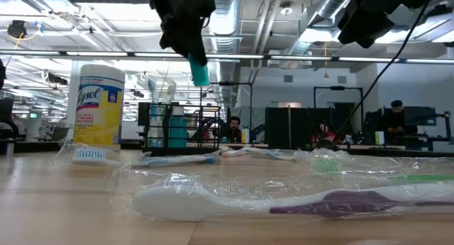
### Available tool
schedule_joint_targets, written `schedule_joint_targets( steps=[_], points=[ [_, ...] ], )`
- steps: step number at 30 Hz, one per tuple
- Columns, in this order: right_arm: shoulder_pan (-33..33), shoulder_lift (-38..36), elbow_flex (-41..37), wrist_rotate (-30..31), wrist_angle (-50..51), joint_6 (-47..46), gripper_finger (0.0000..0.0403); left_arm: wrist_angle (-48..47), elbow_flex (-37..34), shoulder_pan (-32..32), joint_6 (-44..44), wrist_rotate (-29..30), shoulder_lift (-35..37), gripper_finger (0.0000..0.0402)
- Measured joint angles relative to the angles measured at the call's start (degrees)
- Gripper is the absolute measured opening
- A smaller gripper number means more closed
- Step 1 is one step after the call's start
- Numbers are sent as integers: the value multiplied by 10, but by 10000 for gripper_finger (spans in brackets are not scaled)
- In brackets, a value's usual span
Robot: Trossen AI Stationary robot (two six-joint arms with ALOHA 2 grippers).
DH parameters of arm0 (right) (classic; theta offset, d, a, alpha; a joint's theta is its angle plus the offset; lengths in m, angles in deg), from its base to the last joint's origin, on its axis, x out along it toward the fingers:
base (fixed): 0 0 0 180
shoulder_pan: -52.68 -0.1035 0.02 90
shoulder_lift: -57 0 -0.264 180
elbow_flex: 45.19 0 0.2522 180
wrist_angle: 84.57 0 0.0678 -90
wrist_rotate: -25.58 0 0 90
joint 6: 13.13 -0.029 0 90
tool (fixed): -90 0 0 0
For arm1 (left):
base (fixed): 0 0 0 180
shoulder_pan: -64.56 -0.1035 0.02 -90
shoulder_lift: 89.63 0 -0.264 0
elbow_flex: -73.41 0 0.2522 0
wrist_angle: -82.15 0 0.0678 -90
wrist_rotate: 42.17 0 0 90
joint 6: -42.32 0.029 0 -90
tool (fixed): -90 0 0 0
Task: Pick & Place toothbrushing station
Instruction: Put the mouthwash bottle into the mesh organizer
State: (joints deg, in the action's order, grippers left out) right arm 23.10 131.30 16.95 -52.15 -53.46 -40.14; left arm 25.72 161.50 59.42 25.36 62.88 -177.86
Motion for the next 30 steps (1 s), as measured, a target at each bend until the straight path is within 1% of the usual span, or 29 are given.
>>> schedule_joint_targets(
  steps=[5, 16, 30],
  points=[
    [0, 0, 0, 0, -3, 0, 188, -1, -11, -20, 0, 0, -1, 79],
    [0, 0, 0, 0, -3, 0, 180, 0, -11, -58, 0, -1, -3, 79],
    [0, 0, 0, 0, -3, 0, 176, 1, -11, -70, 0, -9, -3, 79]
  ],
)
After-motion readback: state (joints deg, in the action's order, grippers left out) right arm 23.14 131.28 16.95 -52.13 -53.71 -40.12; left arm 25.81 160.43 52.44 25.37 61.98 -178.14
